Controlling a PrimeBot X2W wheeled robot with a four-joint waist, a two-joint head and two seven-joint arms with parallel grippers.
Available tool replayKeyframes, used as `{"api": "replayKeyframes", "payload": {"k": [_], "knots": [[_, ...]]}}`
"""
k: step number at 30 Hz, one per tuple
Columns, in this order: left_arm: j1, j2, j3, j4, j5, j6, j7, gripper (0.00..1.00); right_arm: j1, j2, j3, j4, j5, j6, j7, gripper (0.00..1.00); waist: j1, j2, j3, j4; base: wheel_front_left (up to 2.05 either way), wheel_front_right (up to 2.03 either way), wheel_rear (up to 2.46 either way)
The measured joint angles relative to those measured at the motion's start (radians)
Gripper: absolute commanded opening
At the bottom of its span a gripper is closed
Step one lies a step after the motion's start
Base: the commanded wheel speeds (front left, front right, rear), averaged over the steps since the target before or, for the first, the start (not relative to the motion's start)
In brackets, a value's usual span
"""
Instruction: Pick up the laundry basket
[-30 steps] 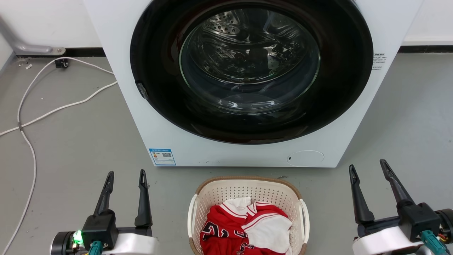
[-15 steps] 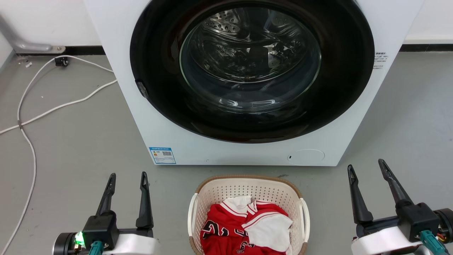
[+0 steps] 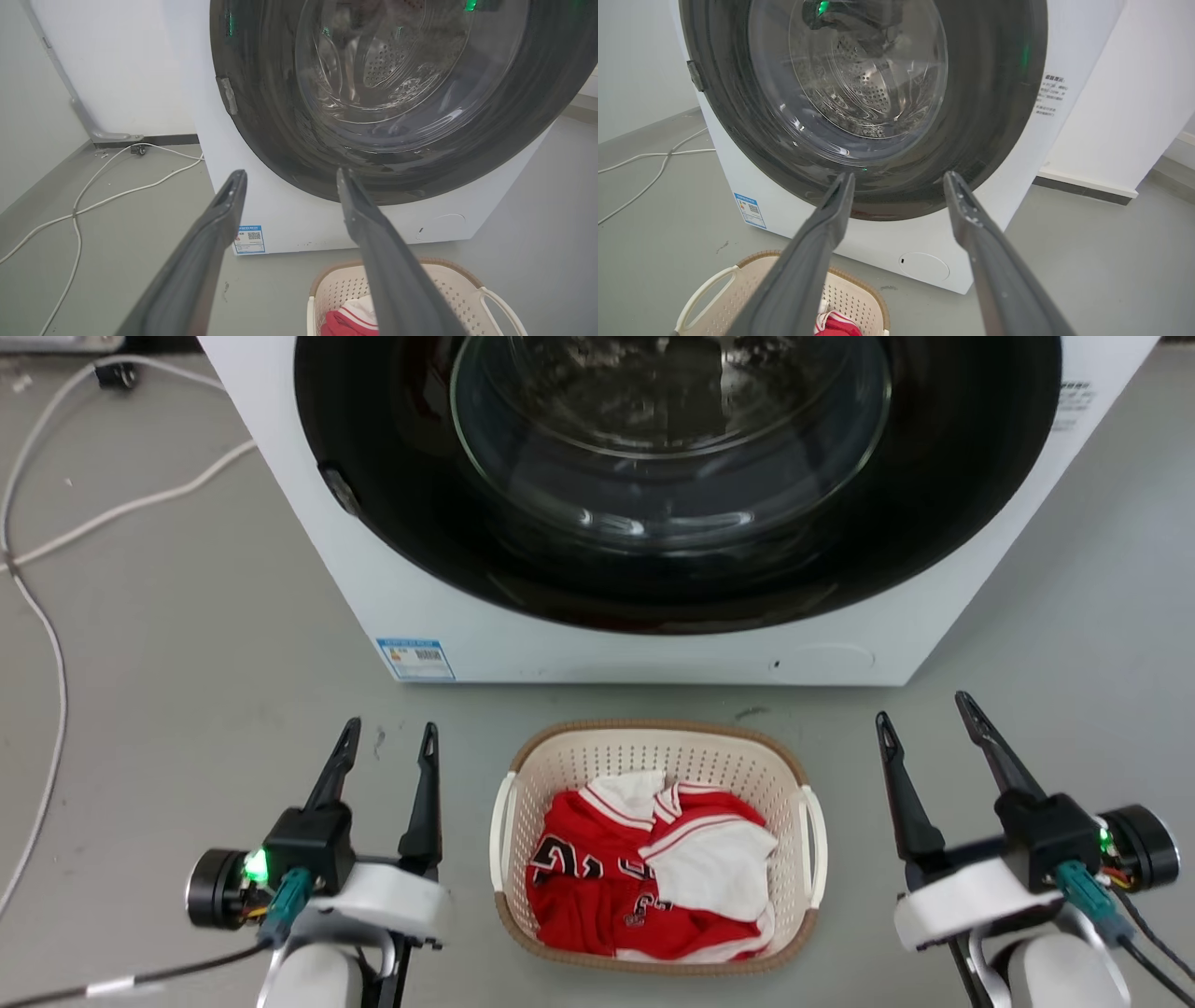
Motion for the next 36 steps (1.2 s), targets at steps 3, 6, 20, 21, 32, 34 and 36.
{"api": "replayKeyframes", "payload": {"k": [3,6,20,21,32,34,36], "knots": [[-0.06,0.0,-0.004,0.07,0.004,-0.017,-0.001,1.0,-0.053,0.0,0.008,0.044,-0.014,0.0,0.0,1.0,0.0,0.0,0.05,-0.001,0.0,0.0,0.0],[-0.116,0.003,-0.011,0.156,0.005,-0.034,-0.001,1.0,-0.102,0.0,0.011,0.094,-0.03,0.0,0.0,1.0,0.0,0.0,0.105,-0.002,0.0,0.0,0.0],[-0.367,0.041,-0.049,0.488,0.012,-0.06,-0.001,1.0,-0.32,0.0,0.018,0.364,-0.072,0.0,0.0,1.0,0.0001,0.0,0.376,-0.026,0.0,0.0,0.0],[-0.38,0.046,-0.053,0.506,0.014,-0.06,-0.001,1.0,-0.333,0.0,0.019,0.387,-0.076,0.0,0.0,1.0,0.0001,0.0,0.393,-0.026,0.0,0.0,0.0],[-0.513,0.067,-0.076,0.675,-0.003,-0.065,-0.001,1.0,-0.486,0.001,0.035,0.619,-0.114,0.0,0.0,1.0,0.0,0.0,0.559,-0.033,0.0,0.0,0.0],[-0.532,0.067,-0.081,0.696,-0.004,-0.065,-0.001,1.0,-0.512,0.001,0.035,0.64,-0.114,0.0,0.0,1.0,0.0001,-0.0001,0.584,-0.034,0.0,0.0,0.0],[-0.55,0.066,-0.091,0.715,-0.003,-0.065,-0.001,1.0,-0.534,0.001,0.035,0.663,-0.114,0.0,0.0,1.0,0.0001,0.0,0.609,-0.034,0.0,0.0,0.0]]}}
